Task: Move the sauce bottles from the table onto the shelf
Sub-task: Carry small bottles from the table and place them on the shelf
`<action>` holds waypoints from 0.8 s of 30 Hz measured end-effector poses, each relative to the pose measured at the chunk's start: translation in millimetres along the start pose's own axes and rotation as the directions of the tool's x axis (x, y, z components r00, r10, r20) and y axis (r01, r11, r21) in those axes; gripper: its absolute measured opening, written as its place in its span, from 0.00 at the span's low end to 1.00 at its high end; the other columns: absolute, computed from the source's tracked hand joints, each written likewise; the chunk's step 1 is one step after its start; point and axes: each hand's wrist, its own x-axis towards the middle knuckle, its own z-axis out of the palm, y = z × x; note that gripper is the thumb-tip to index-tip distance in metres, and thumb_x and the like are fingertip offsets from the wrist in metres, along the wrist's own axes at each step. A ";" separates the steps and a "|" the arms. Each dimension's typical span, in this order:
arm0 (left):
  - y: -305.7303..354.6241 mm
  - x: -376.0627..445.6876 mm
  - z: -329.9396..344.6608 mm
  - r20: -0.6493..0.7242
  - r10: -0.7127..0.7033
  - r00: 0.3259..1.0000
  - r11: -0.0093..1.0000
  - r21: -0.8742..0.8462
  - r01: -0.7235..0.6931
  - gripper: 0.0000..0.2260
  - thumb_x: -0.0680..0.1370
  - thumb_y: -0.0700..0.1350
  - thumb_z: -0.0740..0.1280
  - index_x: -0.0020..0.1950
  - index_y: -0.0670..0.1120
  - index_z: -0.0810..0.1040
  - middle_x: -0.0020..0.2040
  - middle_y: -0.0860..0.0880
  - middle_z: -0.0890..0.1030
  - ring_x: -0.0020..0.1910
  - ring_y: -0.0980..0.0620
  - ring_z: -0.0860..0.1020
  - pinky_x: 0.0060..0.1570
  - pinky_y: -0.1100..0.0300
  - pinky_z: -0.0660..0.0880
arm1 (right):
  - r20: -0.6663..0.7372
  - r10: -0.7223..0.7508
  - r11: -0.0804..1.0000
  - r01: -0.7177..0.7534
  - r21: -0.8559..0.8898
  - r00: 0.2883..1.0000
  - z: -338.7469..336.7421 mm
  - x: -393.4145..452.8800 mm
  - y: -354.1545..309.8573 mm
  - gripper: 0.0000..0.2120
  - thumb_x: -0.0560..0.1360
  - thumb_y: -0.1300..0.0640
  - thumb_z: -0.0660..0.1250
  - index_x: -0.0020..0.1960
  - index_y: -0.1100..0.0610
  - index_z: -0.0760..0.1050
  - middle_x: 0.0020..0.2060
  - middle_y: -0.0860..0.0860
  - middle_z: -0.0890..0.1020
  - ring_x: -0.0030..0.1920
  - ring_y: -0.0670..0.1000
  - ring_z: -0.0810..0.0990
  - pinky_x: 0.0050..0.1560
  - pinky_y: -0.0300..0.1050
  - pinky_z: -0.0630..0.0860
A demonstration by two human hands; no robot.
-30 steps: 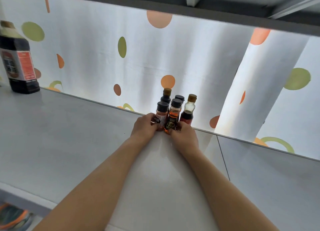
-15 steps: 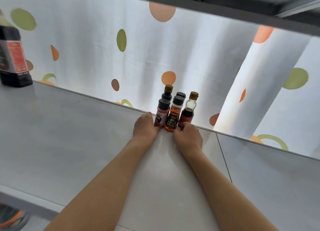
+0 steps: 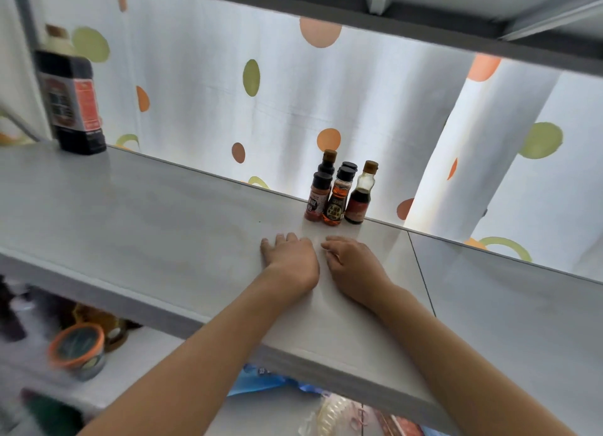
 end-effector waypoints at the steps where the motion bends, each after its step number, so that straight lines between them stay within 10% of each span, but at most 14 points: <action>1: -2.5 -15.5 2.6 -0.013 0.019 1.000 1.000 0.011 -0.019 0.21 0.83 0.49 0.50 0.76 0.45 0.60 0.77 0.43 0.59 0.77 0.43 0.55 0.73 0.40 0.49 | 0.053 -0.035 0.999 0.036 -0.019 0.998 -2.9 -8.6 -4.5 0.19 0.82 0.57 0.57 0.70 0.58 0.73 0.71 0.54 0.73 0.71 0.54 0.70 0.73 0.45 0.62; 12: -21.4 -187.1 4.3 -0.107 -0.172 0.979 0.977 0.107 0.184 0.23 0.84 0.52 0.47 0.79 0.46 0.54 0.80 0.45 0.51 0.79 0.47 0.47 0.75 0.41 0.49 | 0.188 -0.389 0.921 0.376 0.104 0.902 -11.4 -120.6 -41.7 0.26 0.83 0.49 0.56 0.78 0.57 0.60 0.80 0.53 0.56 0.79 0.51 0.53 0.77 0.45 0.50; 24: -43.7 -422.6 20.5 -0.259 -0.531 0.807 0.812 0.118 0.572 0.27 0.84 0.56 0.45 0.80 0.44 0.45 0.80 0.46 0.45 0.79 0.48 0.42 0.76 0.44 0.45 | 0.195 -0.800 0.600 0.770 0.216 0.568 25.2 -259.1 -159.7 0.26 0.85 0.51 0.49 0.81 0.54 0.48 0.81 0.50 0.49 0.80 0.47 0.45 0.79 0.46 0.43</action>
